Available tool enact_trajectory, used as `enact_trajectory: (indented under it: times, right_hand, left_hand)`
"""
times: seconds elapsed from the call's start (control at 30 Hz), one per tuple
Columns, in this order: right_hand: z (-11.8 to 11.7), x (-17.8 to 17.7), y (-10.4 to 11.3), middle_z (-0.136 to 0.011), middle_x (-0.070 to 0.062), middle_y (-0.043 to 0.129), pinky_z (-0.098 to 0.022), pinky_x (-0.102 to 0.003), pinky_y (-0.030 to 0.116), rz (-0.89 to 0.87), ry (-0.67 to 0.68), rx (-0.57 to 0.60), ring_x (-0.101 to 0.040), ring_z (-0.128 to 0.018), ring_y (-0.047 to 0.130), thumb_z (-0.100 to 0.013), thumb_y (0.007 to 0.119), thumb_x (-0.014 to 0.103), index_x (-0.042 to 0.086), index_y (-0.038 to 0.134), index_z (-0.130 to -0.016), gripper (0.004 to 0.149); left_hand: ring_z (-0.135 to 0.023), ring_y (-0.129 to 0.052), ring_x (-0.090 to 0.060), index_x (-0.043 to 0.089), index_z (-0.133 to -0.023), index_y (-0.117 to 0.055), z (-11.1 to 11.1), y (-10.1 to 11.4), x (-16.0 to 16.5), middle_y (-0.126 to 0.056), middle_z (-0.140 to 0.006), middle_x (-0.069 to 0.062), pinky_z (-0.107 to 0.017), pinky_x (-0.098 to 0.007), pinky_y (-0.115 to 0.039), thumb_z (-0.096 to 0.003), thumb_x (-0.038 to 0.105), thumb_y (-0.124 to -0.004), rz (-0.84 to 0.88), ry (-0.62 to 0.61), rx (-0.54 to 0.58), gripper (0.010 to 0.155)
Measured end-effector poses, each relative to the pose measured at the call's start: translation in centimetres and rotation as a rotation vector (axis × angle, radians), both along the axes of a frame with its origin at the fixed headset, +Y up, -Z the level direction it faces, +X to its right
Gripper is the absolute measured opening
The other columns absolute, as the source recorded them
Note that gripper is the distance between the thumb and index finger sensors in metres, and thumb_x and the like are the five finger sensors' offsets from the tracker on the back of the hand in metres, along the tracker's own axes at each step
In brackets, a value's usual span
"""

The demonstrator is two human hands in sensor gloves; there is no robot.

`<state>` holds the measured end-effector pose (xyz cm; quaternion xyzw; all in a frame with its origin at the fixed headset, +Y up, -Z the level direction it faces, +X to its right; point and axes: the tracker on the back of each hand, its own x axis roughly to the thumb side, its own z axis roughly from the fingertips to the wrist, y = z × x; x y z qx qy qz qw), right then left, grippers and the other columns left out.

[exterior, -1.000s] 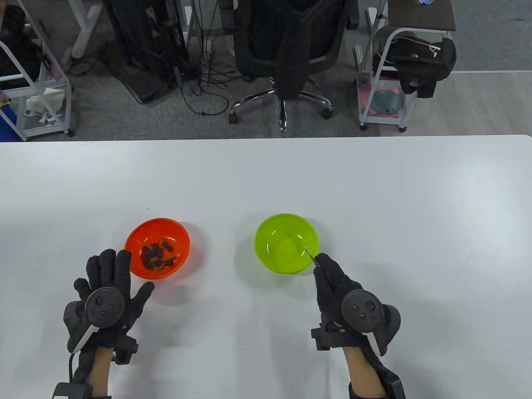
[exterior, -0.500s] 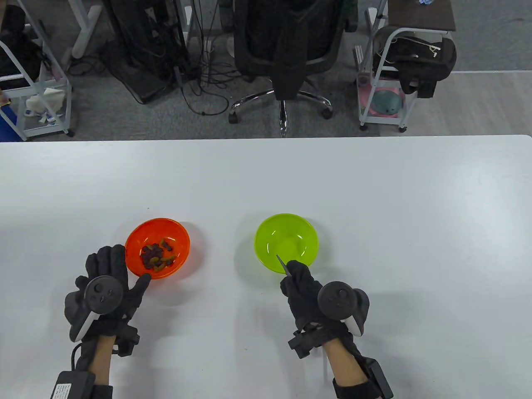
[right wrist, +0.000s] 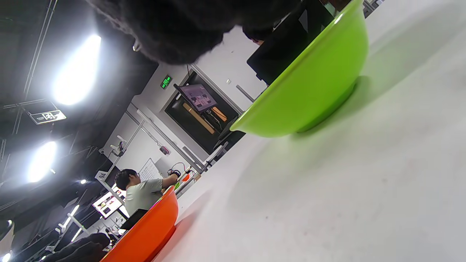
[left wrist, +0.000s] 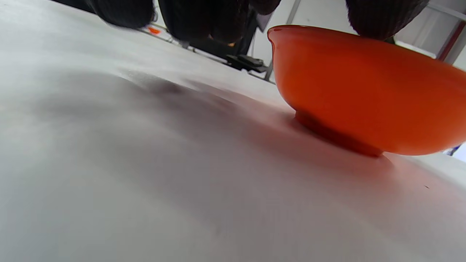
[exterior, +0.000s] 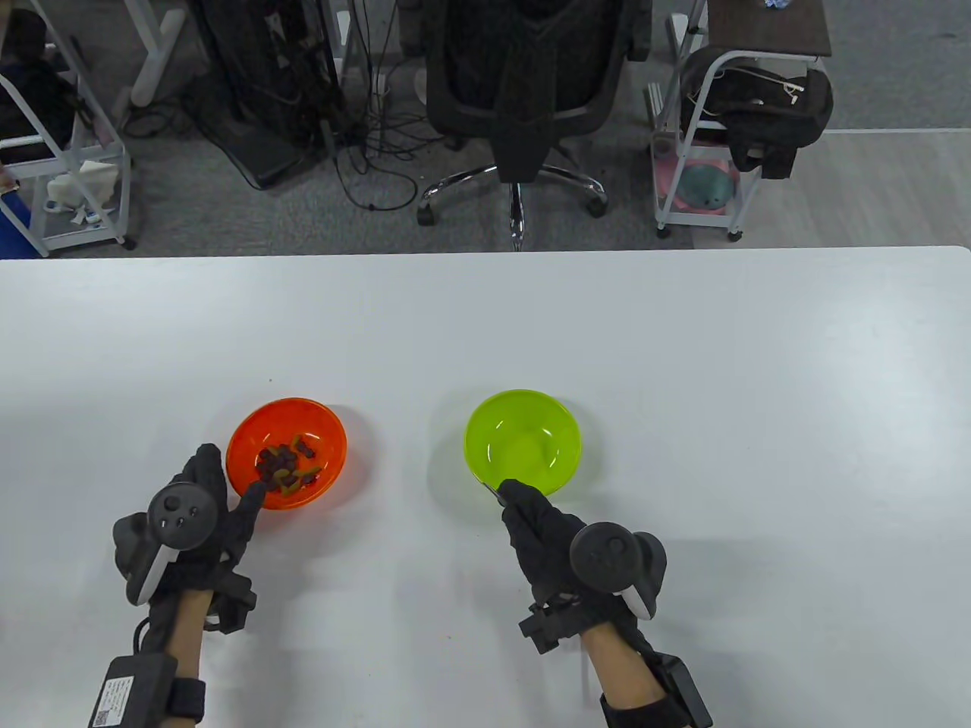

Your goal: Pick raisins with tweezers into bowl

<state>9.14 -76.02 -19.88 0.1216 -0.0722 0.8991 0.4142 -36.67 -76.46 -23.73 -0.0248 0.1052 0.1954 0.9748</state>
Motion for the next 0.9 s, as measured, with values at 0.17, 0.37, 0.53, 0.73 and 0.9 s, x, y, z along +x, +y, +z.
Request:
enact_trajectory:
  times: [0.17,0.37,0.53,0.73,0.9]
  right_hand:
    - [0.2,-0.3,-0.1,-0.050,0.015,0.088,-0.008,-0.017,0.081,0.049,0.002,0.020,0.002,-0.016,0.085,-0.058,0.065,0.051,0.034,0.070,-0.097,0.043]
    - [0.2,-0.5,-0.1,-0.054,0.013,0.088,-0.010,-0.018,0.082,0.094,0.001,0.056,0.001,-0.018,0.085,-0.058,0.064,0.053,0.034,0.068,-0.099,0.045]
    - [0.5,-0.6,0.1,-0.055,0.013,0.089,-0.010,-0.018,0.082,0.101,-0.002,0.085,0.001,-0.019,0.086,-0.058,0.065,0.053,0.034,0.068,-0.099,0.046]
    - [0.7,-1.2,0.1,-0.055,0.017,0.088,-0.011,-0.018,0.082,0.147,0.009,0.108,0.000,-0.020,0.086,-0.057,0.065,0.054,0.035,0.068,-0.099,0.046]
    - [0.8,-1.7,0.1,-0.057,0.017,0.088,-0.013,-0.018,0.082,0.226,0.014,0.148,0.000,-0.021,0.086,-0.057,0.065,0.055,0.035,0.068,-0.099,0.046]
  left_hand:
    - [-0.058,-0.099,-0.030,0.008,-0.115,-0.046,-2.0,0.1,-0.4,-0.086,-0.096,-0.018,-0.051,-0.048,-0.084,-0.0565,0.062,-0.063,0.041,0.026,-0.073,0.082]
    - [-0.031,-0.102,-0.017,0.006,-0.112,-0.052,-3.3,-0.3,-1.5,-0.101,-0.075,-0.009,-0.030,-0.038,-0.089,-0.0589,0.055,-0.064,0.177,0.093,-0.104,0.073]
    - [-0.023,-0.101,-0.013,0.005,-0.110,-0.056,-4.0,-0.9,-1.9,-0.104,-0.064,-0.007,-0.024,-0.035,-0.090,-0.0594,0.051,-0.066,0.263,0.129,-0.159,0.070]
    - [-0.019,-0.100,-0.010,0.008,-0.106,-0.064,-4.2,-1.3,-1.5,-0.104,-0.057,-0.003,-0.022,-0.032,-0.090,-0.0594,0.041,-0.067,0.276,0.131,-0.137,0.057]
    - [-0.017,-0.099,-0.008,0.008,-0.104,-0.066,-2.9,-1.1,-0.6,-0.103,-0.054,-0.002,-0.019,-0.031,-0.090,-0.0587,0.039,-0.066,0.290,0.091,-0.051,0.055]
